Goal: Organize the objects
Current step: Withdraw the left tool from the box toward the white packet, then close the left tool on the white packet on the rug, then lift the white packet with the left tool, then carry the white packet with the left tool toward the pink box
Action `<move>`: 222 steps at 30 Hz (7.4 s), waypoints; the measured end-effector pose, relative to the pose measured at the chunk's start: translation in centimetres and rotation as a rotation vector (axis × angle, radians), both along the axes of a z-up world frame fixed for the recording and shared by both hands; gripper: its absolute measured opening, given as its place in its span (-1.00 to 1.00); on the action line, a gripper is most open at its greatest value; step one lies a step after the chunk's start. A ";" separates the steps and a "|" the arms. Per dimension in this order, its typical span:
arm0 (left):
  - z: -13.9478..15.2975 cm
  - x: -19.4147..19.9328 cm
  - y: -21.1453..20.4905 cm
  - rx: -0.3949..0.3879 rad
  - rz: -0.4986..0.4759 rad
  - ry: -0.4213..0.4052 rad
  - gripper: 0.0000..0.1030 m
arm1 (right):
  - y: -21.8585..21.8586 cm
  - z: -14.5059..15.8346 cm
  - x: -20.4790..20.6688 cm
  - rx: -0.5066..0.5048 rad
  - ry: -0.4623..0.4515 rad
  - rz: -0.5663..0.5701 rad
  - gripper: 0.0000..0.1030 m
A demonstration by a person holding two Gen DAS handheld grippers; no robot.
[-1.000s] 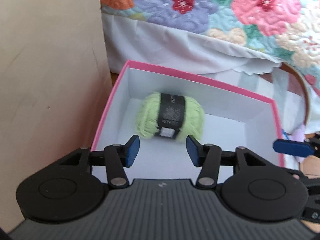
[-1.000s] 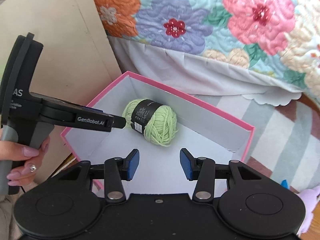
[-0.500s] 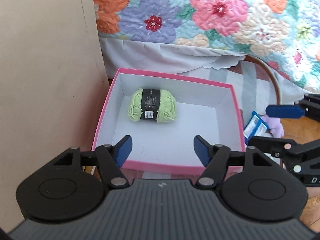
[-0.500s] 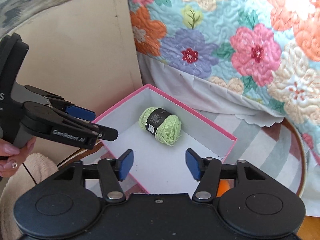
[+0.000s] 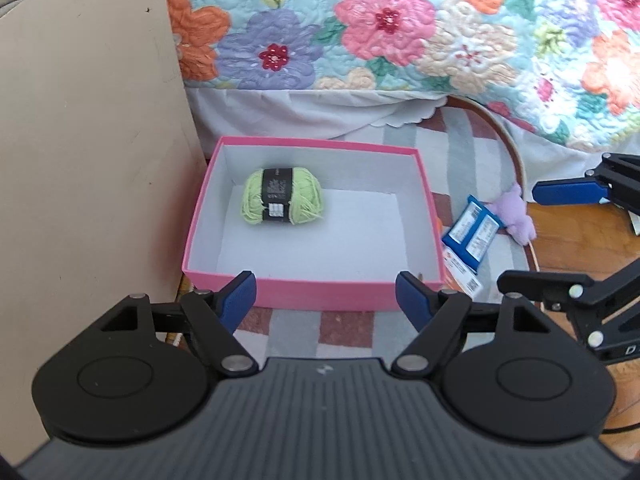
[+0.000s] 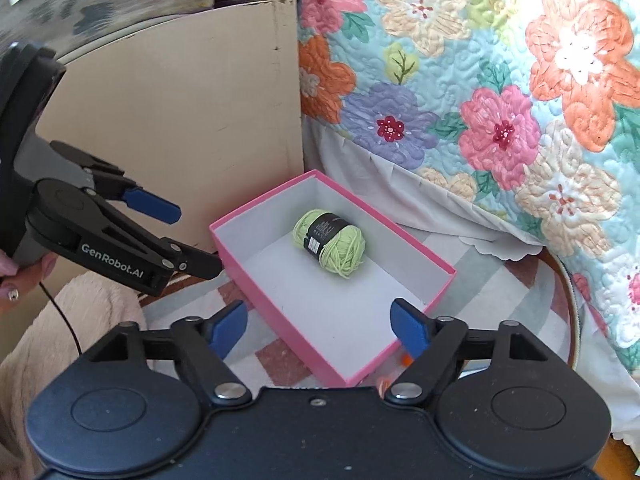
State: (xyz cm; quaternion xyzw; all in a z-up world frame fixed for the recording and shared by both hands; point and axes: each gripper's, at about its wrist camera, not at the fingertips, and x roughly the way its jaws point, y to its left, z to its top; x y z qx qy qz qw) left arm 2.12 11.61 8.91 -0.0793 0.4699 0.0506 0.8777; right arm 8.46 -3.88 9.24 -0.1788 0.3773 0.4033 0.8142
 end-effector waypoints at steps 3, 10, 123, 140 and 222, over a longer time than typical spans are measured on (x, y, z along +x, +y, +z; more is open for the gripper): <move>-0.1 -0.6 -0.7 -0.012 -0.019 0.010 0.48 | -0.8 -0.2 -1.0 -0.015 -0.004 -0.002 0.66; -0.3 -1.9 -2.5 -0.036 -0.056 0.021 0.72 | -2.8 -0.7 -3.0 -0.039 0.007 -0.001 0.70; -21.4 5.9 -17.6 -0.458 -0.289 0.064 -0.51 | -12.8 -23.4 0.2 -0.022 0.034 -0.218 0.62; -21.6 5.9 -17.2 -0.374 -0.246 0.053 -0.14 | -14.1 -23.0 -0.8 0.063 0.084 -0.207 0.62; -22.9 5.6 -16.2 -0.424 -0.016 0.042 -0.30 | -12.6 -23.9 -0.6 0.028 0.063 -0.203 0.52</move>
